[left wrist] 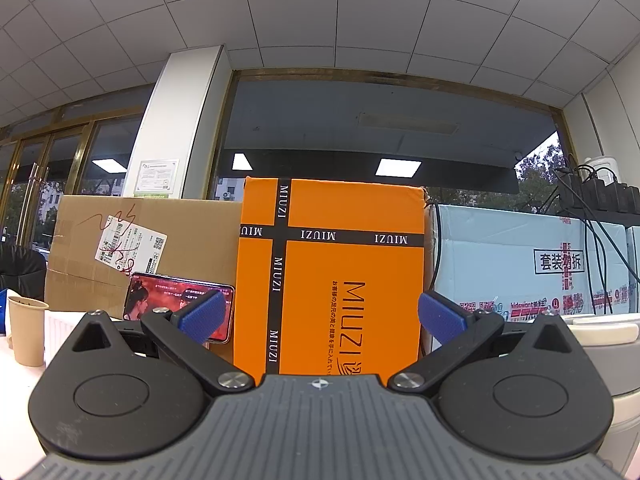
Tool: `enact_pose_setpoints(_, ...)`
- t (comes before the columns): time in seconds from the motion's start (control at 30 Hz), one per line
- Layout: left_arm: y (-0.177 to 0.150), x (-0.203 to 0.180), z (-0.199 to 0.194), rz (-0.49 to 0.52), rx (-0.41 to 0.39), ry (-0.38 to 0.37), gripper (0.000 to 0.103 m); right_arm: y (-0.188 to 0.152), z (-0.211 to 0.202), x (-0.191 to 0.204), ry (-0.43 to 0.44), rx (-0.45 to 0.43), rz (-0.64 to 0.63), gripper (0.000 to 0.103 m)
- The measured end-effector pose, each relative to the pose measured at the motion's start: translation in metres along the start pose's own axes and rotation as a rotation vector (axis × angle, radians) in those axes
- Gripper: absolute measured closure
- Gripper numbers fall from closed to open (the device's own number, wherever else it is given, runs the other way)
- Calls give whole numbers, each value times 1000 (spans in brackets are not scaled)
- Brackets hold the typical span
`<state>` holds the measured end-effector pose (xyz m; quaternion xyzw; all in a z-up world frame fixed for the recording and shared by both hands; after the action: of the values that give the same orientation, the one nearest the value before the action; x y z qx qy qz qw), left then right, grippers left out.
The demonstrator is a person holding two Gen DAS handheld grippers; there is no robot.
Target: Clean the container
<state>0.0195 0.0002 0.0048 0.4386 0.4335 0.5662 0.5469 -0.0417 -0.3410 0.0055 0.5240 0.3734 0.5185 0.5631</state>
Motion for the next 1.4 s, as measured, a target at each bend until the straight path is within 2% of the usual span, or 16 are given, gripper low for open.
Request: enact_pose_setpoints(1.4,-3,-2,1,0,-4,5,0,0,-1,0,0,-1,1,0)
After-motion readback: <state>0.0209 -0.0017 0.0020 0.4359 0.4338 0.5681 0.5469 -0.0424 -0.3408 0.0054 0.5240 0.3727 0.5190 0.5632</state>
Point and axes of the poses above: each gripper's, at about its wrist camera, not at the fingertips, and z roughly the way its jaws point, x to its left, y to its top, the point moved 2 cm from there along z, roughly the way its jaws point, and after that the axes turned 4 degrees about z, right-handed, at the moved point
